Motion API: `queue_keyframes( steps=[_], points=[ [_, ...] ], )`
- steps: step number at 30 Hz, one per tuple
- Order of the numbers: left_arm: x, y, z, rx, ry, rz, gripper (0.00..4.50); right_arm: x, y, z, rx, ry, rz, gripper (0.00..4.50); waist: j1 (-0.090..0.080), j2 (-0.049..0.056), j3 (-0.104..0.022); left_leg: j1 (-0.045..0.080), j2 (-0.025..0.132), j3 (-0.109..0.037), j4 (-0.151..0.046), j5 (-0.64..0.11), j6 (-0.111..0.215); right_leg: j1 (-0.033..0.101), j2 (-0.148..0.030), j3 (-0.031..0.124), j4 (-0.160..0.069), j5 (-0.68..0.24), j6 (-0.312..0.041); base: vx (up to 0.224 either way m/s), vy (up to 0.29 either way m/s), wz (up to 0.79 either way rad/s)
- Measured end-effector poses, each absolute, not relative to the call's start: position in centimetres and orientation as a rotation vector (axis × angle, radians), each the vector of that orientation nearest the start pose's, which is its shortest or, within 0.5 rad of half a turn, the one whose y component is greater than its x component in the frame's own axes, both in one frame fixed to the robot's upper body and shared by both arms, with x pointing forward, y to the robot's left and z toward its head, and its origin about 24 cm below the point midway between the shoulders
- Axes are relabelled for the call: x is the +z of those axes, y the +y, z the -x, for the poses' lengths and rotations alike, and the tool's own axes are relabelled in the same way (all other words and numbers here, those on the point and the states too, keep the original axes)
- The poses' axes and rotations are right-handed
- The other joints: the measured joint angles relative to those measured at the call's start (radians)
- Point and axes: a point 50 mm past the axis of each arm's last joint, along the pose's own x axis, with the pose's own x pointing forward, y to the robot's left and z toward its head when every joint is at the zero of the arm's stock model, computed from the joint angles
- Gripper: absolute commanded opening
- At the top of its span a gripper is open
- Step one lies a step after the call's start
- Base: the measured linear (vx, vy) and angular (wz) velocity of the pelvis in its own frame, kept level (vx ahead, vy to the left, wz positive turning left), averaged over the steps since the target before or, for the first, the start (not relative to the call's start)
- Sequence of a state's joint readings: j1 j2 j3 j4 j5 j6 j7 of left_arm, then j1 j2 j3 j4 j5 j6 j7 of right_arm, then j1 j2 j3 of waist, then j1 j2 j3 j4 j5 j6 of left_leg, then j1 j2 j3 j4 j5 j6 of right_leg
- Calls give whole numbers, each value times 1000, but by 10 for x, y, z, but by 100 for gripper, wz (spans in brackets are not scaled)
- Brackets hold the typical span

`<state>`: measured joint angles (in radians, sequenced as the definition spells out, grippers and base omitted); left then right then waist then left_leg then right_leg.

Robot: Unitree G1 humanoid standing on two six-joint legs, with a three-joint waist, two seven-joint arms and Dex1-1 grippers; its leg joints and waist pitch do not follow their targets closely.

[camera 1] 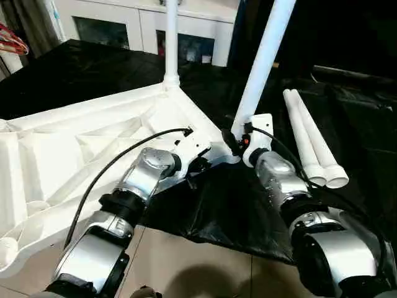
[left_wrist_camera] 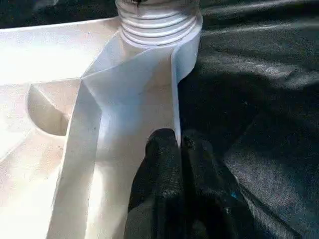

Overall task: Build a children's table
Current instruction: Insert table leg to table base

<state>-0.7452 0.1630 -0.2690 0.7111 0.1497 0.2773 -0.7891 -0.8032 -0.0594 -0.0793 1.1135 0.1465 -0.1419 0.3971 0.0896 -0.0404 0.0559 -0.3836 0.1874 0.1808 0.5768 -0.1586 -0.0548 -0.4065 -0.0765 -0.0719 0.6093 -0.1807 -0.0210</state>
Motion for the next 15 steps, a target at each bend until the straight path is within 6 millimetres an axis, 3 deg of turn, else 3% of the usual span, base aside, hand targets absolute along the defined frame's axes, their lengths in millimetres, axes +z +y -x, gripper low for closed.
queue_keyframes(
  steps=[3,11,15],
  points=[
    [61,84,-350,-989,448,-433,0,49,-111,-369,513,169,-90,347,1,1,0,0,0,1,-2,0,0,-1,0,0,0,-1,1,0,0,0],
    [62,97,-343,-1089,459,-424,0,48,-126,-357,755,176,9,347,2,2,2,-1,1,3,-1,0,0,-1,0,0,-2,-1,2,0,0,0],
    [62,104,-337,-1201,462,-434,0,42,-134,-347,909,227,71,347,13,4,3,-1,1,3,-1,0,0,-1,0,0,-2,-1,2,0,0,0]
  ],
)
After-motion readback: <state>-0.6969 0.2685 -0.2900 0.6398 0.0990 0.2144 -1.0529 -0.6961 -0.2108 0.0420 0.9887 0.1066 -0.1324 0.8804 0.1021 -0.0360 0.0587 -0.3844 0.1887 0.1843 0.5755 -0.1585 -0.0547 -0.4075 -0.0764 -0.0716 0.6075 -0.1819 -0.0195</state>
